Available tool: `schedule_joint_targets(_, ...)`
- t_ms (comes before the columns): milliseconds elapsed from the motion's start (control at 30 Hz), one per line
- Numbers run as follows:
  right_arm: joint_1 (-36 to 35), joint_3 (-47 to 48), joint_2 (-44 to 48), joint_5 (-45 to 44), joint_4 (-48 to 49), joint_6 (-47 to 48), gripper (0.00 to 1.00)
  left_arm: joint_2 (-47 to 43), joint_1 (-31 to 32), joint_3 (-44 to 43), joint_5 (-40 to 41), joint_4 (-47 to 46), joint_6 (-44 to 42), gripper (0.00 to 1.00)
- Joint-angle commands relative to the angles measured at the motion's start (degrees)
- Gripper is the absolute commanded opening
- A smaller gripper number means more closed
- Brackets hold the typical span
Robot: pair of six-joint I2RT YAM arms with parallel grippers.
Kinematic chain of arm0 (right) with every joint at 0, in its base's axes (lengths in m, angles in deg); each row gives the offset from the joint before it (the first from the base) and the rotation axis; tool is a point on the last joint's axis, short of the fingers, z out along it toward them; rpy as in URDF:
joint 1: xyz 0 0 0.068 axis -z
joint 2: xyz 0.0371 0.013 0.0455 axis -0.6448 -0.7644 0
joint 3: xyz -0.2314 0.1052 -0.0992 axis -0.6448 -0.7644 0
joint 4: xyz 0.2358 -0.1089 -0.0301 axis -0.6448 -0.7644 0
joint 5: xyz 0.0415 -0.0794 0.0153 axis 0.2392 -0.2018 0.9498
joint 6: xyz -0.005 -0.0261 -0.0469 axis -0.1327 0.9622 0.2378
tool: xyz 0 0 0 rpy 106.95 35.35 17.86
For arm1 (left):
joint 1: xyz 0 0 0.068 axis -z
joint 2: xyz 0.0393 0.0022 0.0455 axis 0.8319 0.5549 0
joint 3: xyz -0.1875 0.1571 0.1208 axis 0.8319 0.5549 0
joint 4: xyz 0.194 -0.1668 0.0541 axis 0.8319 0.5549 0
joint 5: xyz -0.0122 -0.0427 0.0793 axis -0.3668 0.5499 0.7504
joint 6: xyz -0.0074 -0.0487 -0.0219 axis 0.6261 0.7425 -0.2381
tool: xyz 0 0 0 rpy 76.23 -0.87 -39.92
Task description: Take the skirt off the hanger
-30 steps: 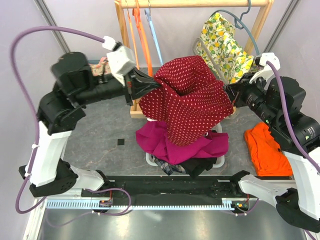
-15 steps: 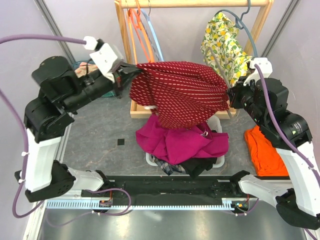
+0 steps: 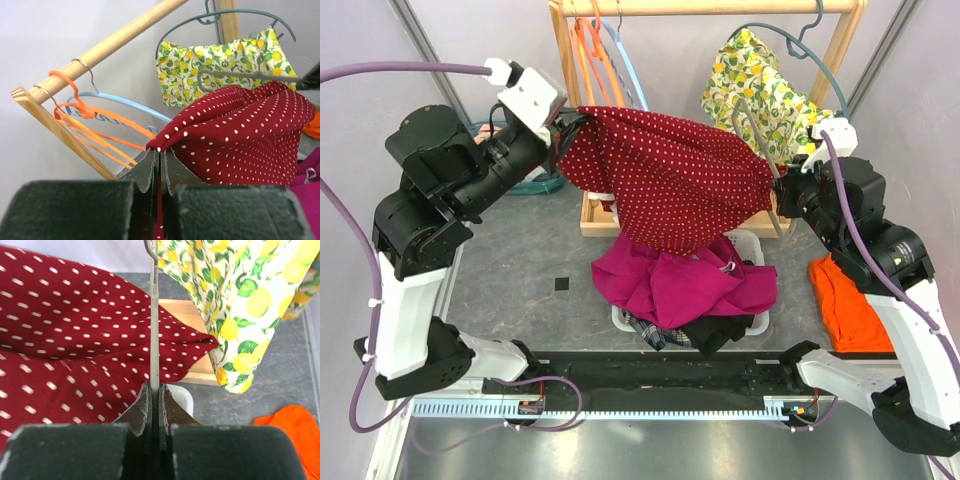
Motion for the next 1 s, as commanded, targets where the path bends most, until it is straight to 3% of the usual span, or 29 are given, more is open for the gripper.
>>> schedule_joint_targets(0, 0.09, -2.69, 0.98, -6.45, 3.21, 2.55, 0.00, -0.70, -0.63, -4.17, 10.49, -7.88, -4.29, 0.02)
schedule_joint_targets(200, 0.09, -8.05, 0.71, -7.60, 4.62, 2.82, 0.00, -2.20, -2.12, -5.57, 16.07, -10.96, -8.01, 0.02)
schedule_joint_targets(500, 0.00, -5.43, 0.36, -4.18, 6.12, 1.59, 0.00, -0.71, -2.12, -0.38, -7.01, -4.11, 5.08, 0.02)
schedule_joint_targets(767, 0.09, -1.39, 0.71, -0.66, 5.50, 0.89, 0.00, 3.69, -0.89, -4.08, -13.90, -4.02, 9.30, 0.02)
schedule_joint_targets(967, 0.09, 3.53, -0.42, 0.92, 6.99, 0.36, 0.00, 3.43, -0.89, 2.75, -23.90, -4.89, 18.77, 0.02)
